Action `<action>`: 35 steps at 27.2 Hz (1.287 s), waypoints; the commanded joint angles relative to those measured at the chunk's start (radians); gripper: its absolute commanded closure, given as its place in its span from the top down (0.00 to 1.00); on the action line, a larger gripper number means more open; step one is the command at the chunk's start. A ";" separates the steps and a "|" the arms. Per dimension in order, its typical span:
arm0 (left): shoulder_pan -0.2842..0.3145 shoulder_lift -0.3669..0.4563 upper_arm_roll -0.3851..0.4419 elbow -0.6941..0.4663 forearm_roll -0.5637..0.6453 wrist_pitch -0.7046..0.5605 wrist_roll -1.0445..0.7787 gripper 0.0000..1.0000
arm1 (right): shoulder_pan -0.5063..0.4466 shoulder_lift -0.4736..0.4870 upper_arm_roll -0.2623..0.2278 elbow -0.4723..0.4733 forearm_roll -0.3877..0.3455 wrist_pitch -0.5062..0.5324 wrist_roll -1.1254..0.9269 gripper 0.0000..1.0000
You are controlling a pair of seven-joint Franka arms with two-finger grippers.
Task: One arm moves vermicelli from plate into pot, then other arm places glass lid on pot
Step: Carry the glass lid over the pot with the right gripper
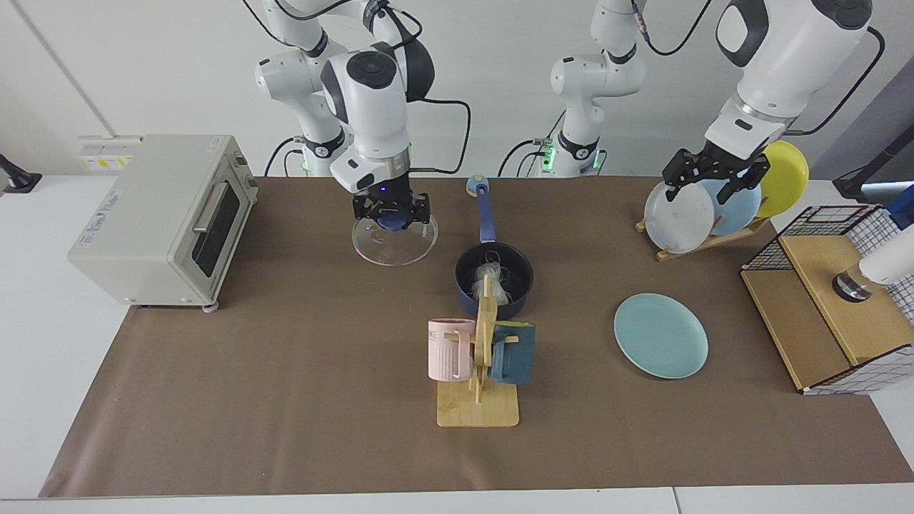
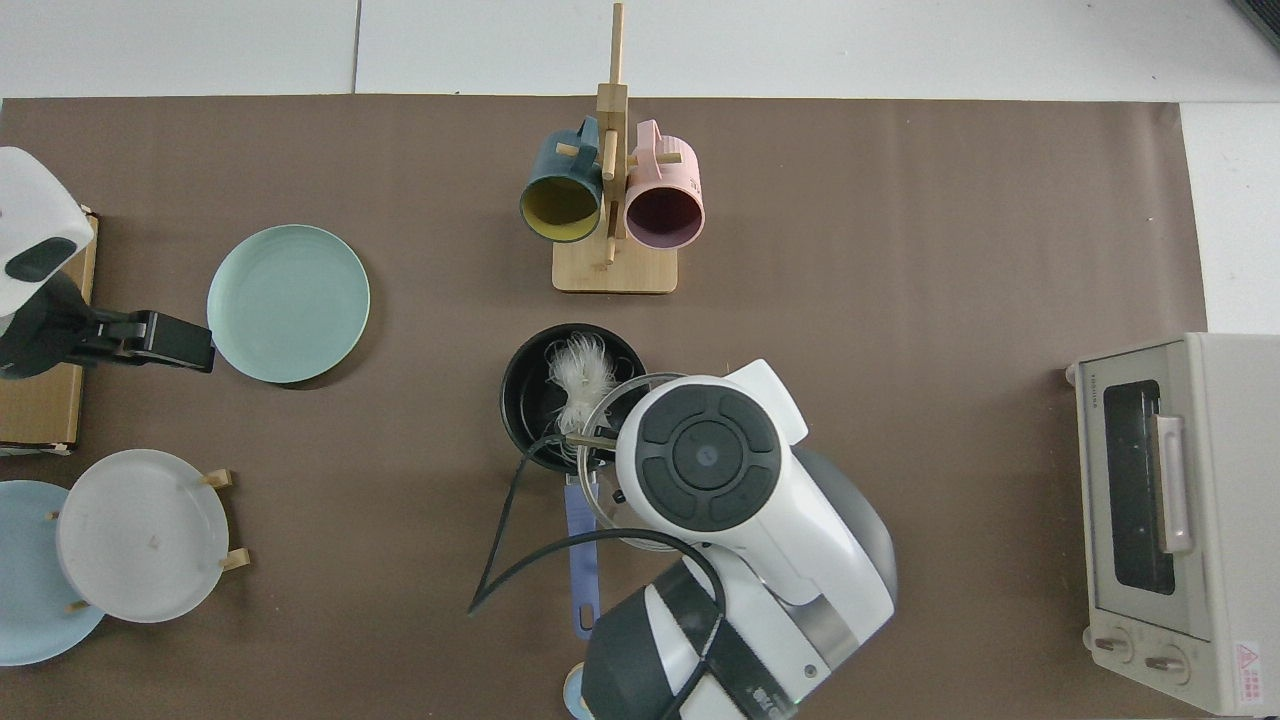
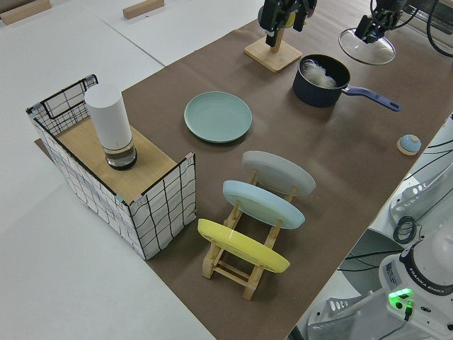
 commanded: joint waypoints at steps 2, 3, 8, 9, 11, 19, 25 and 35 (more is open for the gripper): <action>-0.007 -0.009 0.004 -0.011 0.000 0.005 -0.017 1.00 | 0.042 0.271 -0.021 0.277 -0.012 -0.023 0.114 0.00; -0.005 -0.009 0.006 -0.011 0.003 0.005 -0.015 1.00 | 0.039 0.277 -0.022 0.288 -0.010 -0.015 0.112 0.00; -0.002 -0.009 0.015 -0.009 0.008 0.005 -0.015 1.00 | 0.036 0.282 -0.019 0.299 -0.009 -0.023 0.111 0.00; -0.002 -0.009 0.015 -0.009 0.008 0.005 -0.015 1.00 | 0.038 0.282 -0.019 0.297 -0.003 -0.018 0.112 0.00; -0.004 -0.009 0.015 -0.007 0.009 0.005 -0.015 1.00 | 0.032 0.283 -0.019 0.294 0.002 -0.006 0.114 0.00; -0.002 -0.009 0.011 -0.009 0.008 0.005 -0.015 1.00 | 0.029 0.290 -0.019 0.282 0.008 0.054 0.115 0.00; -0.002 -0.011 0.011 -0.007 0.009 0.005 -0.015 1.00 | 0.026 0.291 -0.018 0.251 0.011 0.085 0.117 0.00; -0.002 -0.009 0.011 -0.007 0.009 0.005 -0.015 1.00 | 0.009 0.291 -0.019 0.207 0.005 0.106 0.108 0.00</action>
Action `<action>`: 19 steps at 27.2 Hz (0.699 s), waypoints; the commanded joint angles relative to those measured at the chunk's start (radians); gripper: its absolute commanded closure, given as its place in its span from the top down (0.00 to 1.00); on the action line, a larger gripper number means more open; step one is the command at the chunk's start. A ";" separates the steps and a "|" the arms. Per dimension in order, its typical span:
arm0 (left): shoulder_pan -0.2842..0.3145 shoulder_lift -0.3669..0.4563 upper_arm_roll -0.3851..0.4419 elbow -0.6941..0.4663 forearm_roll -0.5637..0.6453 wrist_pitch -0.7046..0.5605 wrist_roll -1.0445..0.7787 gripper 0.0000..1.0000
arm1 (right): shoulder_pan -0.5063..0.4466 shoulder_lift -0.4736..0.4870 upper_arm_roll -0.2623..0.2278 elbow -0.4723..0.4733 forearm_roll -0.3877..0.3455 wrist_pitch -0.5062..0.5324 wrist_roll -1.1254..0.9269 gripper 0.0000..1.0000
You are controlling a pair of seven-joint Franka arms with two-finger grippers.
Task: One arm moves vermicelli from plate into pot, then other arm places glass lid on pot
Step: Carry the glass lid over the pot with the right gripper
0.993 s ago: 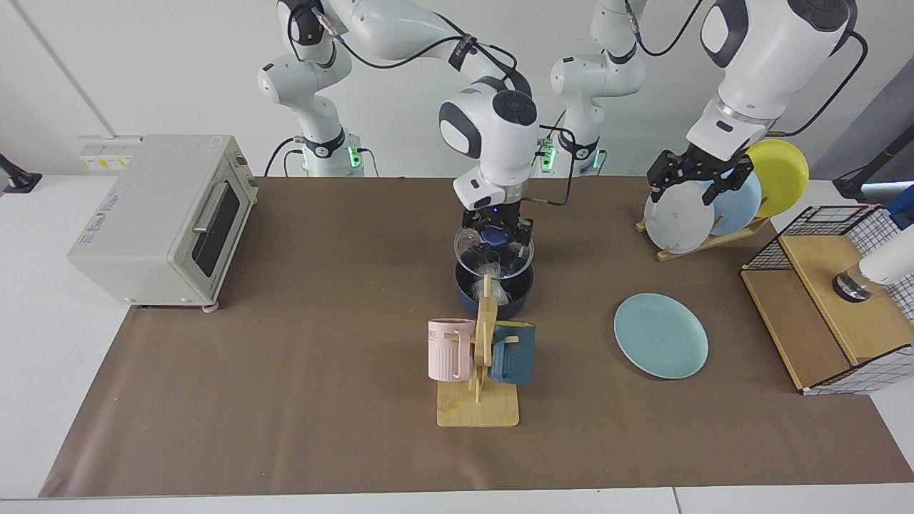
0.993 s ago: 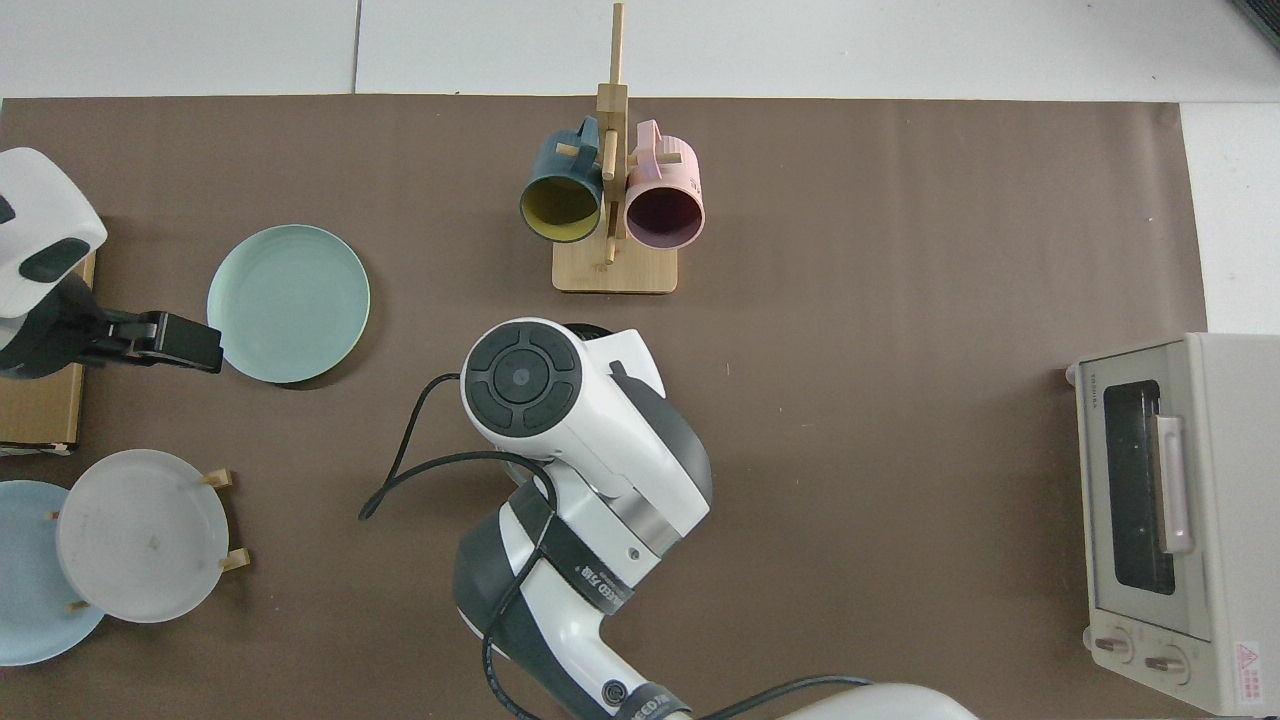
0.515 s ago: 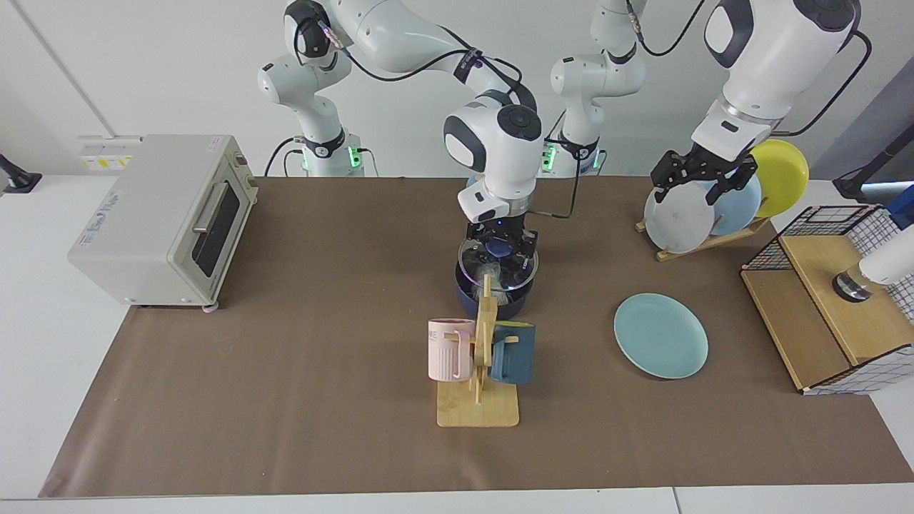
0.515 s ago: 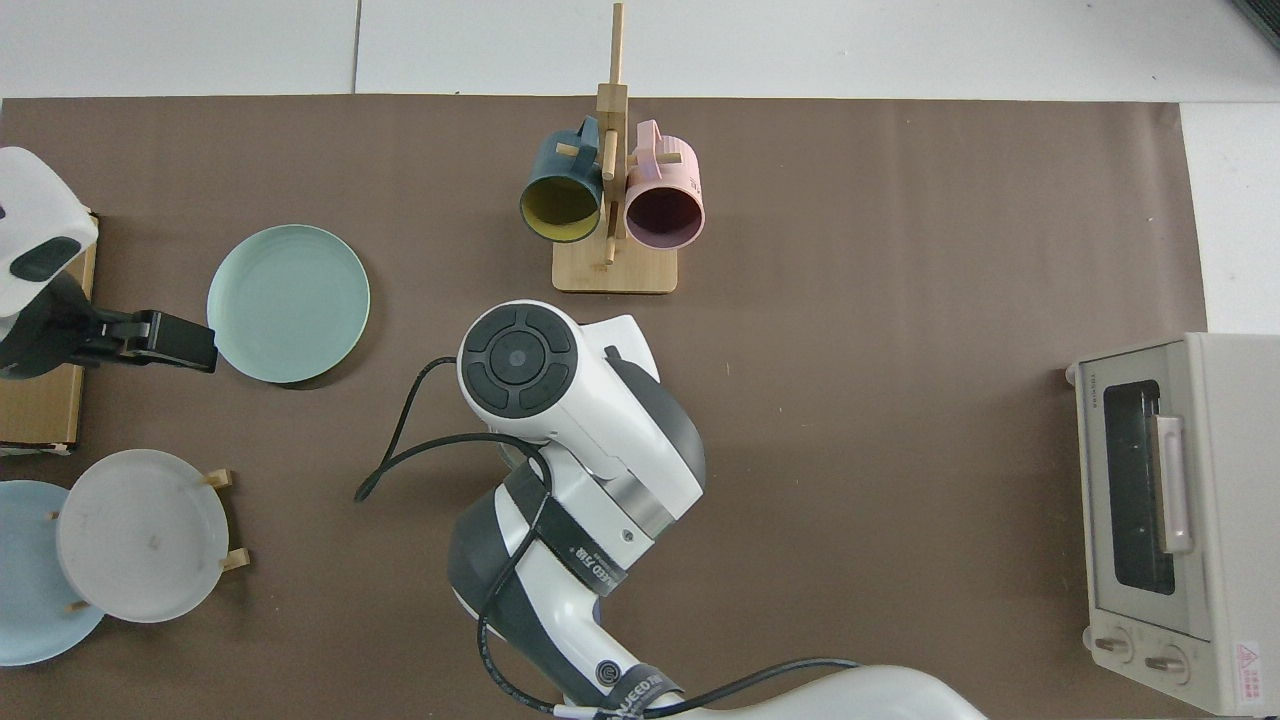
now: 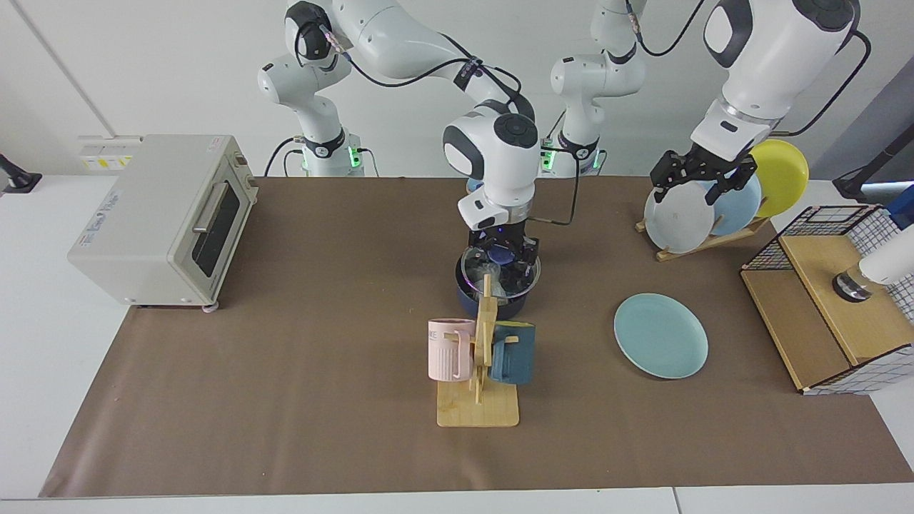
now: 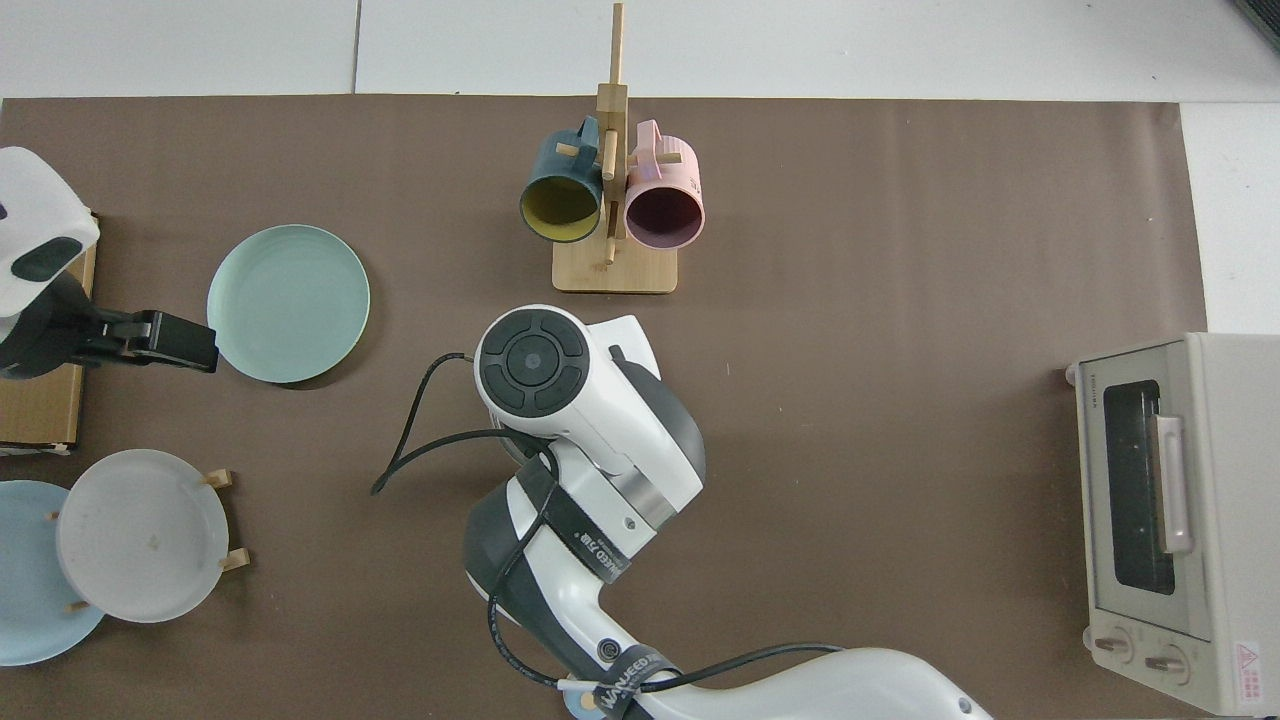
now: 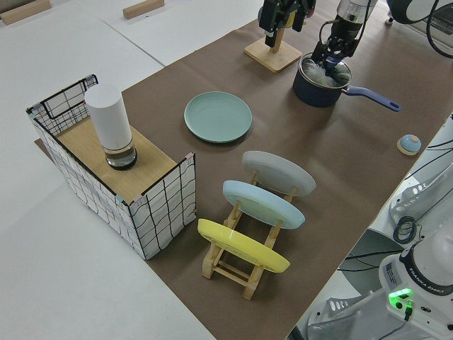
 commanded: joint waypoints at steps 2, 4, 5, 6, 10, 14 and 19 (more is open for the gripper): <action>-0.005 -0.009 0.003 -0.008 0.009 0.005 -0.011 1.00 | -0.021 -0.012 0.007 -0.023 0.002 0.003 0.018 0.00; -0.005 -0.011 0.003 -0.008 0.009 0.005 -0.011 1.00 | -0.019 -0.012 0.007 -0.021 0.004 -0.010 0.017 0.00; -0.005 -0.011 0.003 -0.008 0.009 0.005 -0.011 1.00 | -0.019 -0.012 0.007 -0.021 0.002 -0.014 0.017 0.00; -0.005 -0.011 0.003 -0.008 0.007 0.005 -0.011 1.00 | -0.021 -0.012 0.007 -0.020 0.004 -0.016 0.017 0.00; -0.005 -0.009 0.003 -0.008 0.009 0.005 -0.011 1.00 | -0.028 -0.012 0.008 -0.020 0.014 -0.016 0.017 0.00; -0.005 -0.011 0.003 -0.008 0.009 0.005 -0.011 1.00 | -0.031 -0.011 0.007 -0.020 0.074 -0.017 0.017 0.00; -0.005 -0.011 0.003 -0.008 0.009 0.005 -0.011 1.00 | -0.033 -0.011 0.007 -0.021 0.076 -0.014 0.017 0.00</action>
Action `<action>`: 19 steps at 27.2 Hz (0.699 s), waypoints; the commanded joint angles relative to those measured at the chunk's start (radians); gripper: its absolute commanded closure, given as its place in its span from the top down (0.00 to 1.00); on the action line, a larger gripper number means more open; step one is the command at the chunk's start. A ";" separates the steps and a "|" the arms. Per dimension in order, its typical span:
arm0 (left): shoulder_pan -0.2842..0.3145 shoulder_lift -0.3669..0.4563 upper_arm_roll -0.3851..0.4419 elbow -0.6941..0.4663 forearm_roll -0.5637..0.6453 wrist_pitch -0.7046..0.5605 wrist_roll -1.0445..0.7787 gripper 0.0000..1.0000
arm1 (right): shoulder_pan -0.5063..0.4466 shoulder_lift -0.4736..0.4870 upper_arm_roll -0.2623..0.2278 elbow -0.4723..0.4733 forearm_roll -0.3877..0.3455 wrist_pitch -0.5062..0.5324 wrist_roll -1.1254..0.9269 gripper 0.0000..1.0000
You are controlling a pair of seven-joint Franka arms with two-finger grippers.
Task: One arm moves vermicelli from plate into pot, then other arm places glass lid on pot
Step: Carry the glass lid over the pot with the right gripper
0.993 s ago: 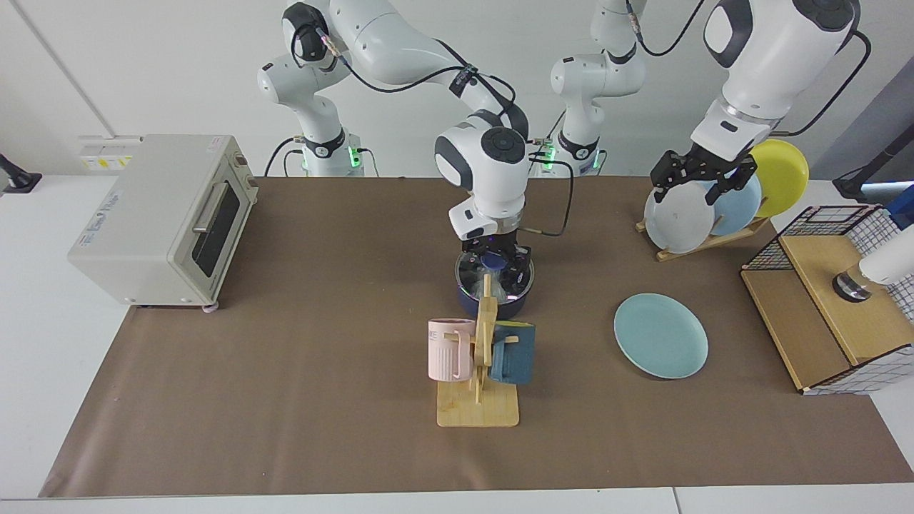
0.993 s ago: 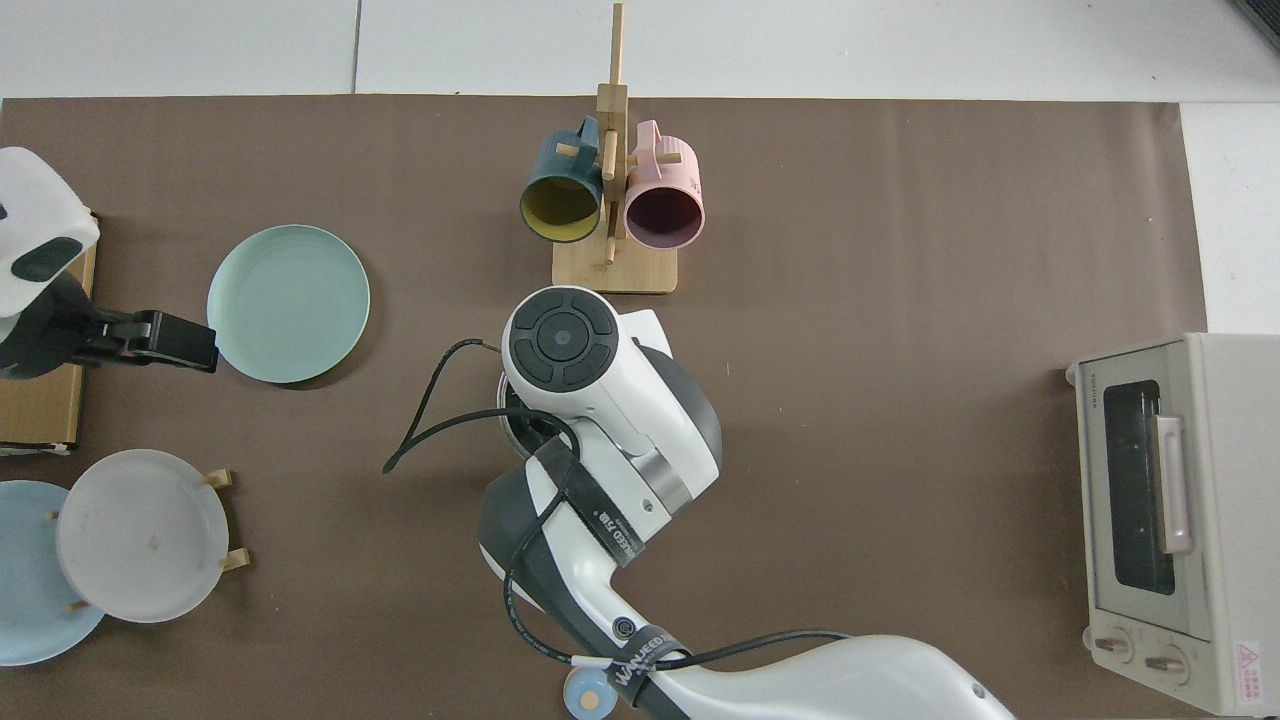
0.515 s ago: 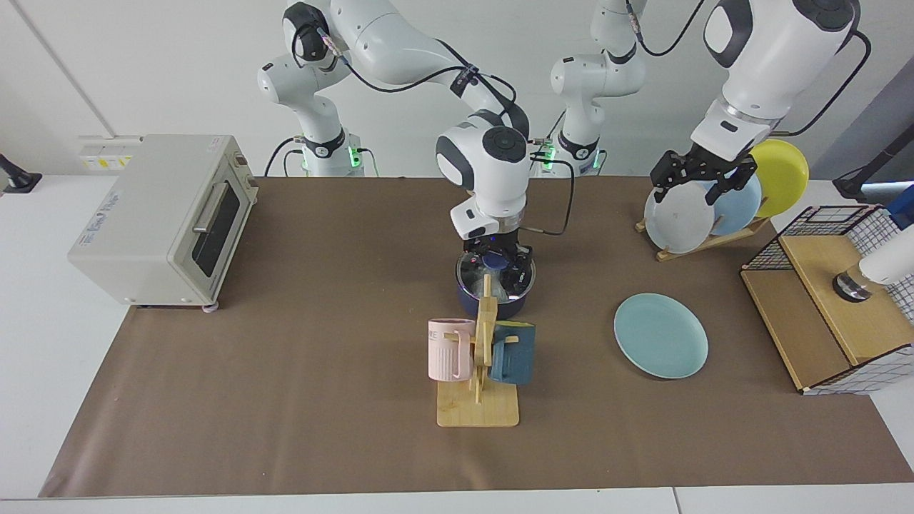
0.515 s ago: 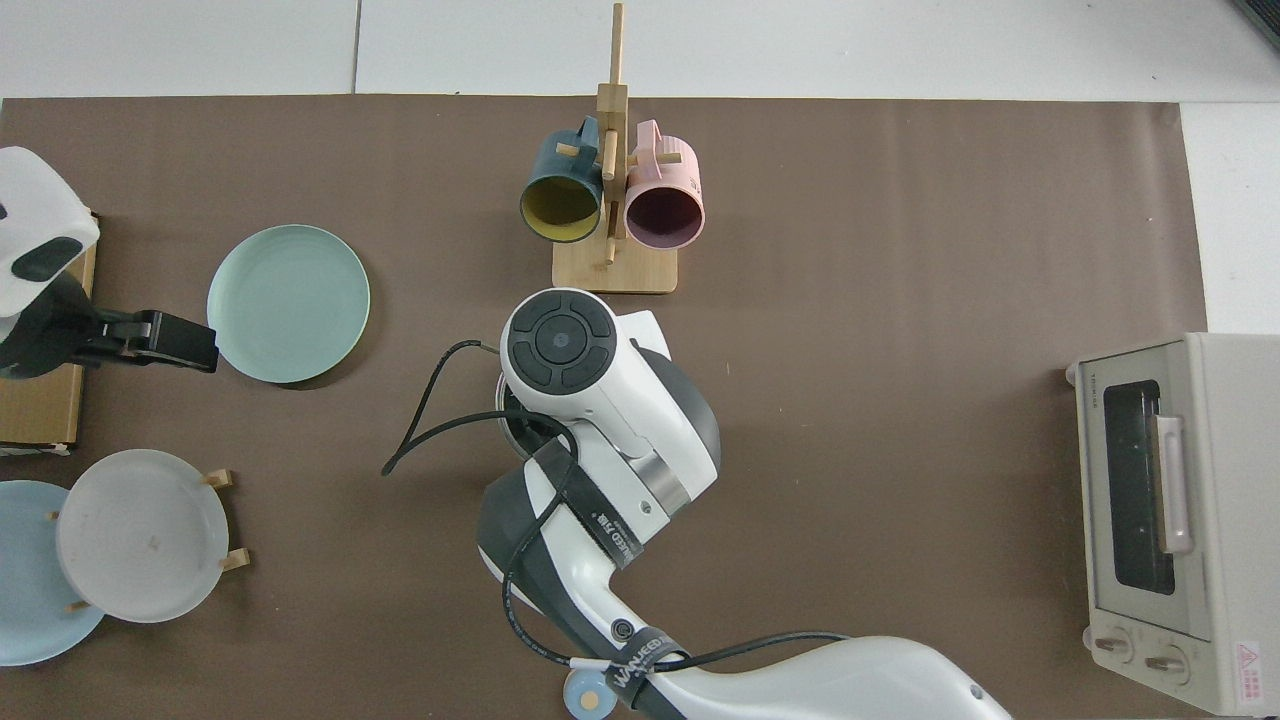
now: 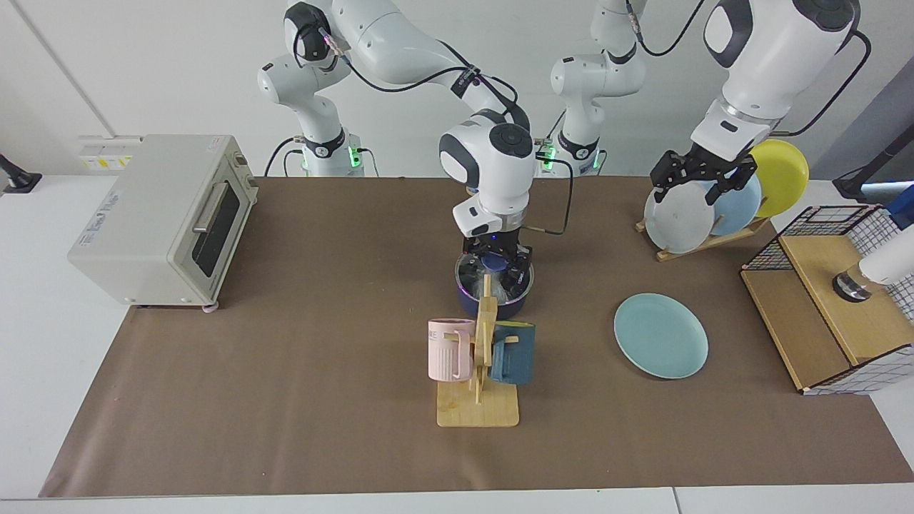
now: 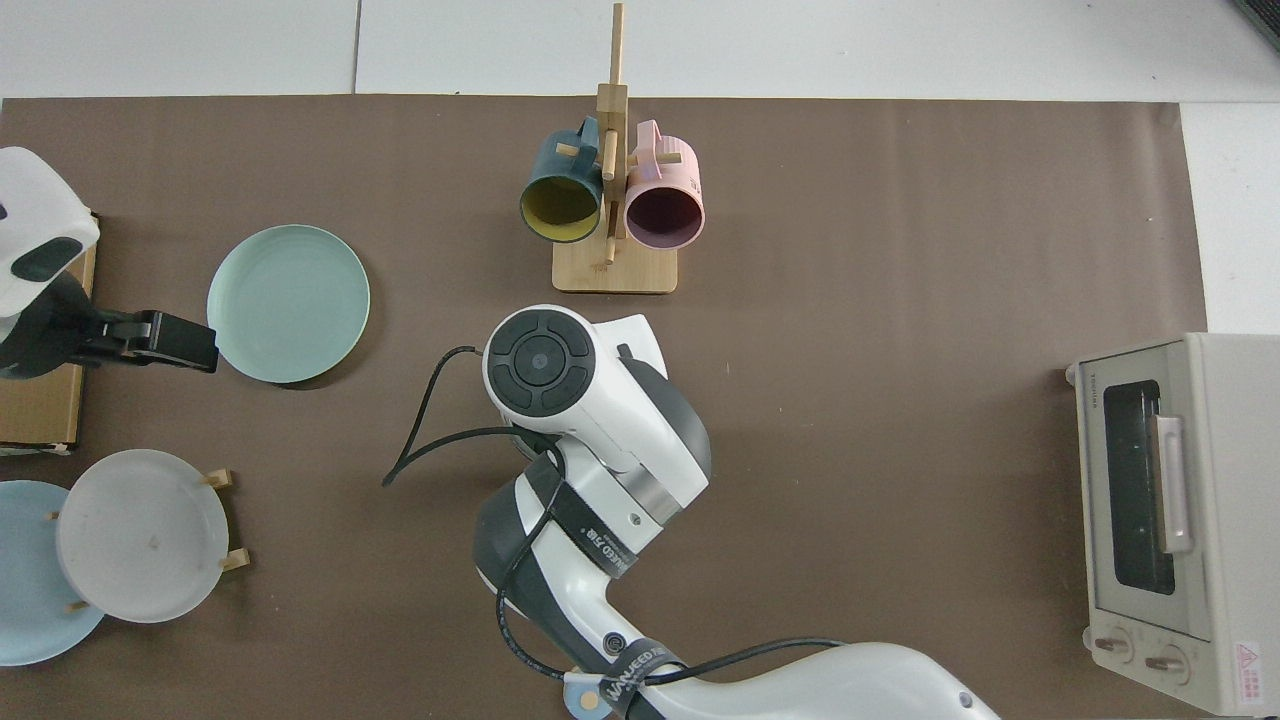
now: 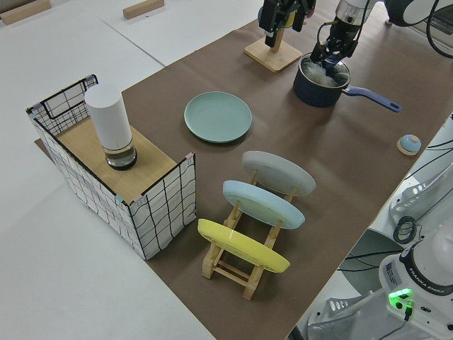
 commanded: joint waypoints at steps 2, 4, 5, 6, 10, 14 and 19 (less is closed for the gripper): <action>-0.005 -0.011 0.003 -0.008 0.009 0.005 -0.011 1.00 | -0.001 -0.009 0.006 -0.057 -0.014 0.050 0.055 0.12; -0.005 -0.009 0.003 -0.008 0.009 0.005 -0.011 1.00 | -0.003 -0.008 0.006 -0.057 -0.013 0.050 0.055 0.28; -0.005 -0.011 0.003 -0.008 0.009 0.005 -0.011 1.00 | -0.003 -0.008 0.006 -0.057 -0.010 0.048 0.055 0.48; -0.005 -0.011 0.003 -0.008 0.009 0.005 -0.011 1.00 | -0.004 -0.008 0.006 -0.057 -0.008 0.048 0.055 0.77; -0.005 -0.011 0.003 -0.008 0.009 0.005 -0.011 1.00 | -0.017 -0.012 0.006 -0.046 -0.007 0.033 0.045 1.00; -0.005 -0.009 0.003 -0.008 0.009 0.005 -0.011 1.00 | -0.021 -0.026 0.007 -0.035 -0.003 -0.005 0.042 1.00; -0.005 -0.011 0.003 -0.008 0.009 0.005 -0.011 1.00 | -0.029 -0.041 0.010 0.031 -0.010 -0.120 0.035 1.00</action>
